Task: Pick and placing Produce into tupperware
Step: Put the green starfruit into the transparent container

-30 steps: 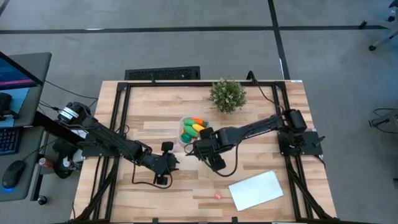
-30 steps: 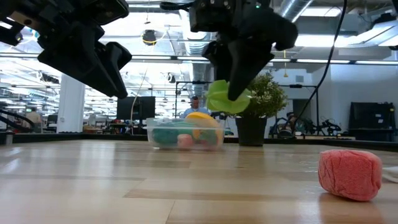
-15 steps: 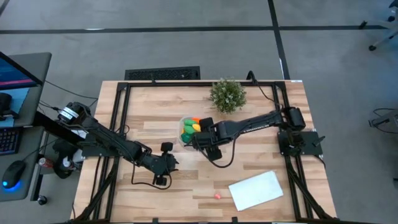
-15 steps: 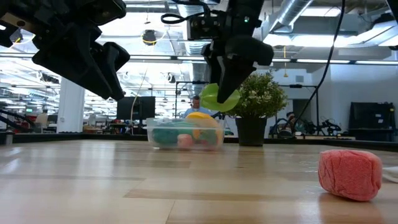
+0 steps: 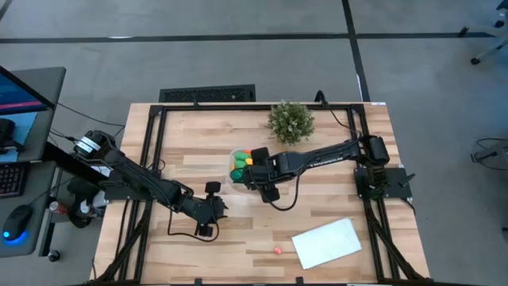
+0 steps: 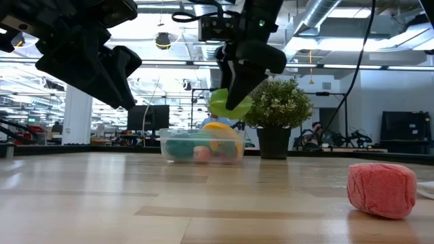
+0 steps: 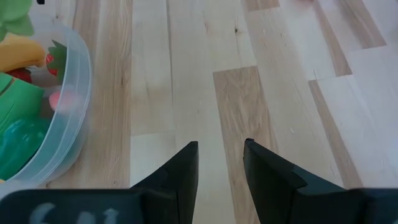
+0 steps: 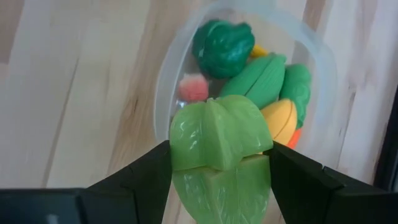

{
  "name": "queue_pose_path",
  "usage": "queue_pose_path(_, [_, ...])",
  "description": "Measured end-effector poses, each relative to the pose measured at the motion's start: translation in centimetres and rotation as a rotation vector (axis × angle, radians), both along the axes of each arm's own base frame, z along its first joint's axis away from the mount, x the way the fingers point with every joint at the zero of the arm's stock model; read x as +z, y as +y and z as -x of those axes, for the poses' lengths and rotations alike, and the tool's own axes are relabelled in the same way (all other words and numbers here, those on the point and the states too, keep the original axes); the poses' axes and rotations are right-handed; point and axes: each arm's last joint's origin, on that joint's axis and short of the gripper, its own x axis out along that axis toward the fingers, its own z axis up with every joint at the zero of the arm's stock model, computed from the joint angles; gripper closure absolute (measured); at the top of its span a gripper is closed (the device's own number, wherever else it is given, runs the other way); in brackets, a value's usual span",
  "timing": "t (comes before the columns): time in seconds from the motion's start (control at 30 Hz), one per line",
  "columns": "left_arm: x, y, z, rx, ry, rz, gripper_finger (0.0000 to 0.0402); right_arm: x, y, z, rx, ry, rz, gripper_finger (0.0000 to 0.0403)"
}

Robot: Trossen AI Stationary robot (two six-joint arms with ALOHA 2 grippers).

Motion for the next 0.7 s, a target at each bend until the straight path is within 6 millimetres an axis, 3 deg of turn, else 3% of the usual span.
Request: queue_pose_path(0.7, [-0.03,0.00,0.03,0.000,0.004,-0.001,0.0284,0.37,0.13,-0.92,0.029,-0.097,-0.004,0.0168])
